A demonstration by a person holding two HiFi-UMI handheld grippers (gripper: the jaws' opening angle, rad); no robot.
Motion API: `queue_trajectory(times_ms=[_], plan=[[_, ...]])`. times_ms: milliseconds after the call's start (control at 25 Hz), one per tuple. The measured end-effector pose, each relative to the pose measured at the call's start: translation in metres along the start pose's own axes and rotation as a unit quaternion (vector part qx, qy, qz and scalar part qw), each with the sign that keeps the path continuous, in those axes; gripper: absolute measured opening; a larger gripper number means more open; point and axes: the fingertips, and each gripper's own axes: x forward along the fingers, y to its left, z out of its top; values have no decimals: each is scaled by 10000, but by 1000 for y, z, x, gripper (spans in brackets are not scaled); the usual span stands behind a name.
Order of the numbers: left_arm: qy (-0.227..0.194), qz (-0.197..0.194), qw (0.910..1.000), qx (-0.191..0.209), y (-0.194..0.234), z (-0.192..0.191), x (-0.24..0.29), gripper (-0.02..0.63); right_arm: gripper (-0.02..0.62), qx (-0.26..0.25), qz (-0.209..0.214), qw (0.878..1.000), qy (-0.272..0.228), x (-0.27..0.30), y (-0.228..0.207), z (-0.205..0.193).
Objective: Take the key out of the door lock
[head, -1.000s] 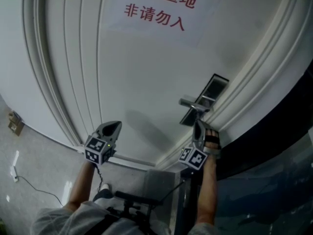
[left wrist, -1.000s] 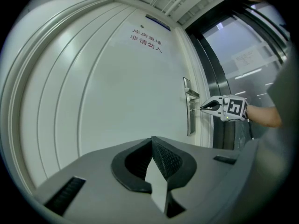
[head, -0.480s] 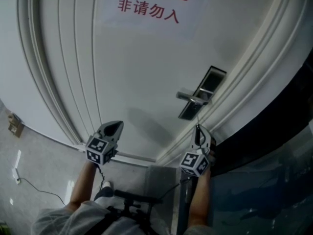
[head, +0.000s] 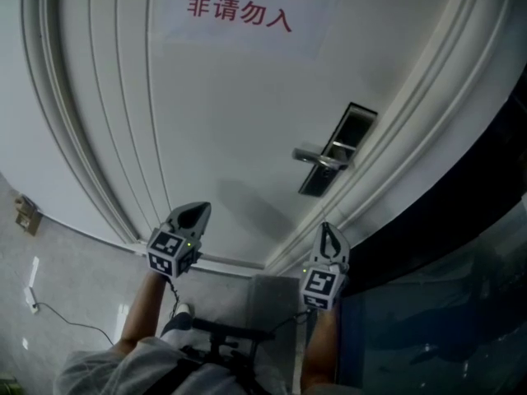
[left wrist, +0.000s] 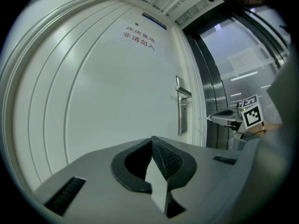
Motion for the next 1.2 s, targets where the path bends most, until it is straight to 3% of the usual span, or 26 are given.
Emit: queue_trajectory(times_ms=[280, 480, 1200], plan=[[11, -39, 10000, 14, -6, -2, 0, 7, 21, 1323, 103, 9911, -67, -15, 10, -3], [2, -2, 10000, 0, -5, -3, -3, 8, 21, 1739, 83, 9847, -118, -24, 11, -17], [111, 61, 9999, -67, 1, -15, -17, 8, 21, 2064, 353, 9778, -3, -42, 45, -24]])
